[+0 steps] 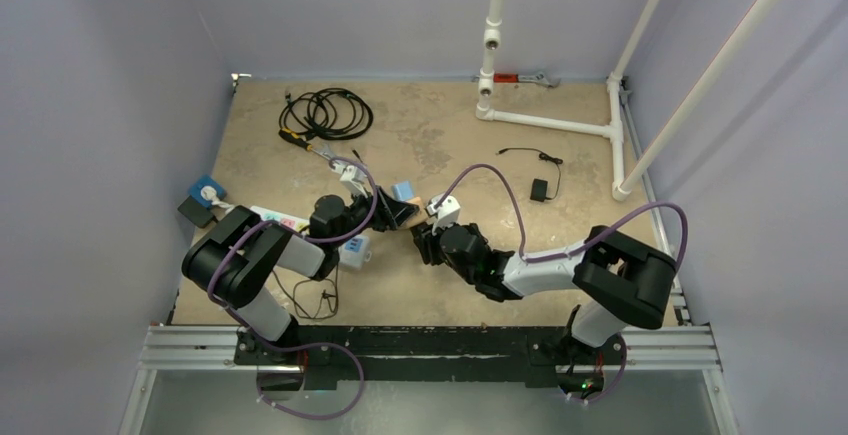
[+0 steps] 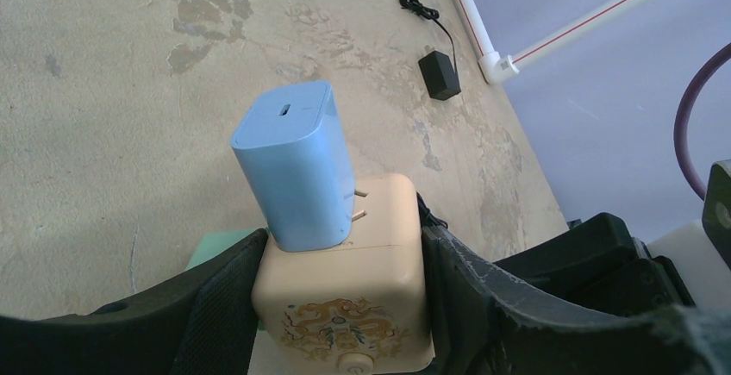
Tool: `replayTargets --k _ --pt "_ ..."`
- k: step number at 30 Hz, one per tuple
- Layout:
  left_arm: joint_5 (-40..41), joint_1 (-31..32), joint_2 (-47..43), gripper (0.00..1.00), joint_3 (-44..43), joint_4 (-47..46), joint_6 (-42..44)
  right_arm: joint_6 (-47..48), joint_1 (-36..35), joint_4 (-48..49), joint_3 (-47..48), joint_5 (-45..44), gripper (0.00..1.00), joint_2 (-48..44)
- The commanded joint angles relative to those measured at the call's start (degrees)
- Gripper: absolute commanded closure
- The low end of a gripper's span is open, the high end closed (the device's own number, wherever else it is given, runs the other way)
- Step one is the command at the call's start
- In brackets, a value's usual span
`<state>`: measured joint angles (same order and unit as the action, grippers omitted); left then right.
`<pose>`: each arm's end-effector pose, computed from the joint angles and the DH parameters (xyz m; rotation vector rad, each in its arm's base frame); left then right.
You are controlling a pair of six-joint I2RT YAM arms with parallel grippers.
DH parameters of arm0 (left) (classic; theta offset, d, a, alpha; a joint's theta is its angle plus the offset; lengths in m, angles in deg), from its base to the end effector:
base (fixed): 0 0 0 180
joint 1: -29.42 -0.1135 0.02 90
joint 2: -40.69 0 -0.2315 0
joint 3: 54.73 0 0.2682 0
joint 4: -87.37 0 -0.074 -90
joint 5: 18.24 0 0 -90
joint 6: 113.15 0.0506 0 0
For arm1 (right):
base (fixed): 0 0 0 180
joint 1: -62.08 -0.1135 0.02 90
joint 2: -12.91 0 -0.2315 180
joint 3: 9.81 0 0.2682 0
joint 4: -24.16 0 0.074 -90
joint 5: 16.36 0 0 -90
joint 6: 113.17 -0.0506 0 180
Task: Pull the plug off the socket
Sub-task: Remove the plug from the socket.
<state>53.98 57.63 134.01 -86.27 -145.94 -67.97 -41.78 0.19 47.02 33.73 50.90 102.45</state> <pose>0.2404 -0.1465 0.0903 -0.0204 1.8678 -1.1823 0.1659 0.2690 0.1046 -0.4817 1.9206 0.5360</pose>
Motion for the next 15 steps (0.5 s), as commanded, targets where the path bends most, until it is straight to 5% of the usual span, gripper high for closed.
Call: replayTargets --k 1,8,15 --pt "2.14 0.27 0.60 1.00 -1.34 5.24 2.32 -3.89 -2.47 2.13 0.86 3.89 1.00 -3.46" --pt "2.69 0.27 0.47 1.00 -1.02 5.32 2.50 -9.38 -1.70 -5.83 3.93 -1.31 1.00 -2.44" --pt "3.22 0.28 0.03 1.00 -0.98 5.78 2.72 -14.08 2.37 -3.66 1.71 2.51 1.00 -2.09"
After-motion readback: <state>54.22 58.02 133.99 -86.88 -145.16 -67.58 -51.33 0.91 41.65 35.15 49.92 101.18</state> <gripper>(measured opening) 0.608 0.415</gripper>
